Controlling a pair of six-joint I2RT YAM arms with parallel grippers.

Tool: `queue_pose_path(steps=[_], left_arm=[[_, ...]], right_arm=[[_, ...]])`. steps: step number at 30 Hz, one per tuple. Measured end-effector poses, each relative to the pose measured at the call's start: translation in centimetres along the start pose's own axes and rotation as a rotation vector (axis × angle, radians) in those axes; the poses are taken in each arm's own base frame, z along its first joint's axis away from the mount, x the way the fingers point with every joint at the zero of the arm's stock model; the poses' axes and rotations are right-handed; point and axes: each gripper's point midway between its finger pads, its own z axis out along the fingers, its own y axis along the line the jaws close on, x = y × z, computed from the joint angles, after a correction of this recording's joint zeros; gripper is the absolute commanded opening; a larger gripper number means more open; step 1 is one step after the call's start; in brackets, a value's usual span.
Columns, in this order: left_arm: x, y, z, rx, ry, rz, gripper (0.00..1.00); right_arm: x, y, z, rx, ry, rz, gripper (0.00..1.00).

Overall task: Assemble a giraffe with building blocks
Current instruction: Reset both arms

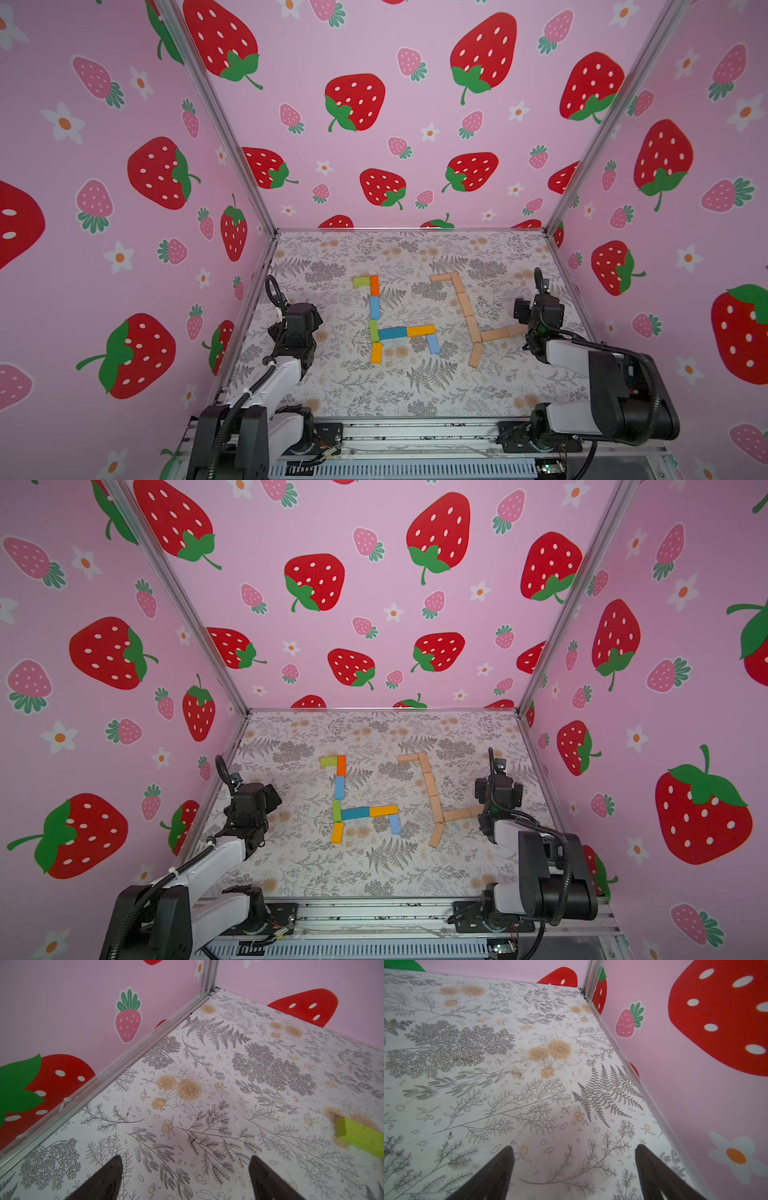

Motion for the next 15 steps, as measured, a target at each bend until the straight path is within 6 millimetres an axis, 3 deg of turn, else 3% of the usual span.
queue_pose_path(steps=[3, 7, 11, 15], left_arm=[[0.6, -0.1, 0.4, 0.012, -0.022, 0.04, 0.96], [-0.4, -1.2, 0.8, 0.056, -0.087, 0.068, 0.96], [-0.7, -2.8, 2.0, 0.111, -0.12, 0.097, 0.93], [1.7, -4.7, 4.5, 0.166, -0.055, 0.176, 0.92]], right_arm=[[0.6, 0.9, 1.3, -0.026, -0.006, -0.007, 0.92], [2.2, 1.8, 2.3, -0.056, 0.032, -0.031, 0.93], [1.1, 2.0, 2.4, -0.065, -0.001, -0.021, 0.99], [0.4, 2.0, 2.5, -0.07, -0.022, -0.016, 0.99]])
